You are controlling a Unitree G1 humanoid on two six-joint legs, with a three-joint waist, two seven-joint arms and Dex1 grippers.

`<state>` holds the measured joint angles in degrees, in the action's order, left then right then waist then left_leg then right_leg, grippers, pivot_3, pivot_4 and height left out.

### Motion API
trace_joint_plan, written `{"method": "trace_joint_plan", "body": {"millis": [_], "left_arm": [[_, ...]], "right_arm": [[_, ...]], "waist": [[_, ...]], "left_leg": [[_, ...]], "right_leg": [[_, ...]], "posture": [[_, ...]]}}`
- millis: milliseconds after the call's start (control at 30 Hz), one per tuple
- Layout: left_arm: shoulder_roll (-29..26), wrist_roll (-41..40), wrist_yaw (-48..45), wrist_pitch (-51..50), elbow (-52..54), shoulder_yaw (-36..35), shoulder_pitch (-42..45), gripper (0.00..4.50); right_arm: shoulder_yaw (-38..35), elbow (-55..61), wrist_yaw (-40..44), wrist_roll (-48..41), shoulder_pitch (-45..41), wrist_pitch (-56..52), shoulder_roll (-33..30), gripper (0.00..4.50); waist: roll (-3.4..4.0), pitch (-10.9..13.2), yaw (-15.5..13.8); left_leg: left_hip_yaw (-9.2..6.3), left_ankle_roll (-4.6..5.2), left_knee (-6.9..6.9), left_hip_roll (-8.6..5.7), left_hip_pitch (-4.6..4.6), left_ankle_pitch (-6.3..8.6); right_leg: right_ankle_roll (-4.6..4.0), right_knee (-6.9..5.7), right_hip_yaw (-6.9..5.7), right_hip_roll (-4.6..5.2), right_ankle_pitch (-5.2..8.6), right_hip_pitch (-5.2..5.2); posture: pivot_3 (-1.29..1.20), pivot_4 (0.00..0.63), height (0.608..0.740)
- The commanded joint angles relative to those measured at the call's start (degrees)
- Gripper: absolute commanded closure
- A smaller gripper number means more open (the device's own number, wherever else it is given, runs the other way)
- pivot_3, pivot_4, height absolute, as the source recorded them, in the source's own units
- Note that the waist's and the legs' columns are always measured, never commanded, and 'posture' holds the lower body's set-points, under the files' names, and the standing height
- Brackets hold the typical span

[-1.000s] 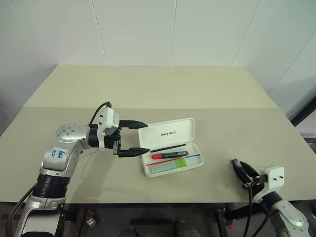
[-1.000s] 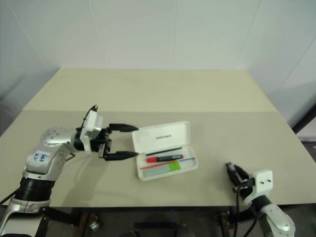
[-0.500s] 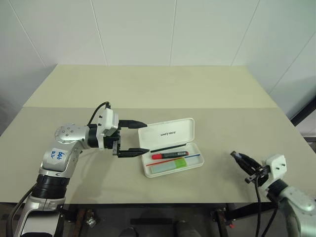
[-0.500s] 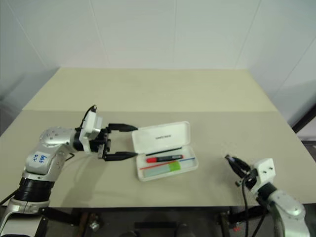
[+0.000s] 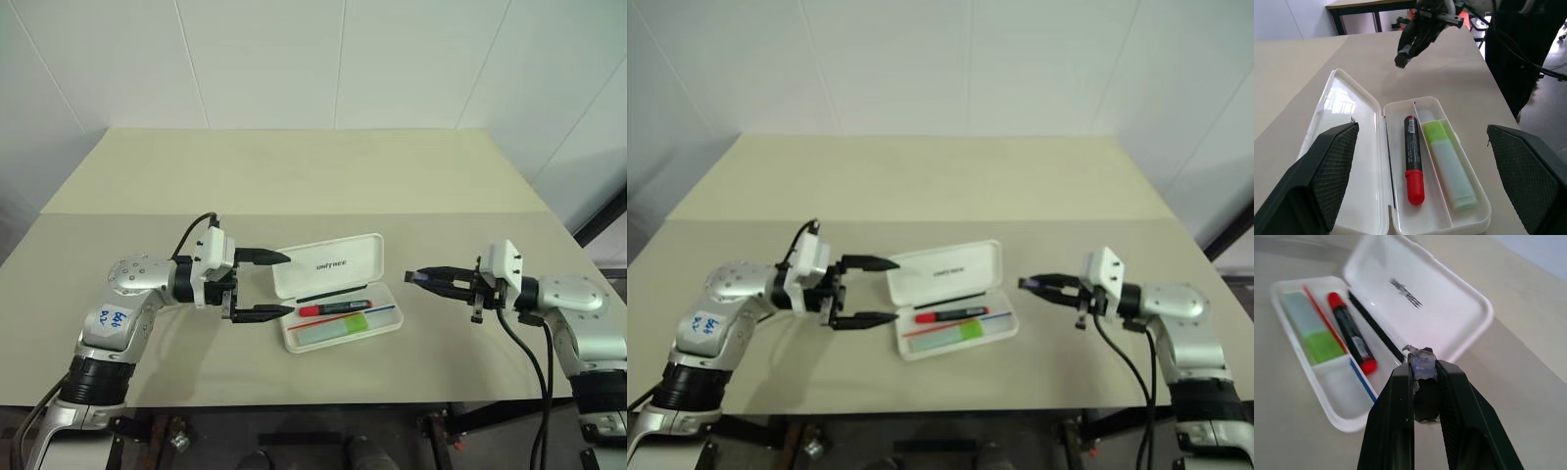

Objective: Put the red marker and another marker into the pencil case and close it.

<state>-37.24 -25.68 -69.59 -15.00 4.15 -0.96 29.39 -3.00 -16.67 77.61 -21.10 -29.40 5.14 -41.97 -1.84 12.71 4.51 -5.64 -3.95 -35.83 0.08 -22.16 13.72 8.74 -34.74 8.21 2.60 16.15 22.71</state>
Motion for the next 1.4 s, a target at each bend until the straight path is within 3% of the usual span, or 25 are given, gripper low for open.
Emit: {"method": "trace_joint_plan", "body": {"millis": [33, 200, 800, 1400], "left_arm": [[-0.93, -0.96, 0.02, -0.22, 2.76, -0.55, -0.59, 0.0], [-1.64, -1.2, 0.3, -1.03, 4.92, -0.96, -2.3, 0.0], [-3.56, -2.52, 2.86, -3.75, 9.9, -2.36, -5.46, 0.0], [-4.93, -3.18, 4.99, -4.31, 12.08, -3.62, -7.49, 0.0]], "right_arm": [[2.18, -1.88, 5.74, 0.27, -3.11, 1.71, -0.25, 4.14], [5.0, -4.09, 10.43, 0.15, -5.12, 2.24, 0.68, 4.14], [10.66, -11.12, 14.81, 1.53, -9.56, 5.73, 5.25, 4.14], [15.45, -18.99, 14.89, 1.03, -11.19, 11.04, 3.56, 4.14]], "waist": [[0.0, 0.0, 0.03], [0.0, 0.0, 0.1], [0.02, 0.01, 0.3], [0.02, 0.01, 0.35]], "left_leg": [[-0.02, 0.0, 0.02, 0.0, 0.0, 0.0], [-0.05, -0.02, 0.22, 0.0, 0.0, 0.01], [-0.06, -0.07, 0.28, 0.01, 0.02, 0.03], [-0.05, -0.07, 0.29, 0.01, 0.01, 0.03]], "right_leg": [[0.01, 0.0, -0.02, 0.0, 0.0, 0.0], [0.2, -0.01, -0.05, 0.03, -0.1, 0.07], [0.13, -0.21, -0.07, 0.02, -0.06, 0.21], [0.11, -0.28, -0.08, 0.02, -0.05, 0.27]], "posture": [[0.0, 0.15, 0.74], [0.0, 0.15, 0.74], [0.0, 0.15, 0.74], [0.0, 0.15, 0.74]]}}
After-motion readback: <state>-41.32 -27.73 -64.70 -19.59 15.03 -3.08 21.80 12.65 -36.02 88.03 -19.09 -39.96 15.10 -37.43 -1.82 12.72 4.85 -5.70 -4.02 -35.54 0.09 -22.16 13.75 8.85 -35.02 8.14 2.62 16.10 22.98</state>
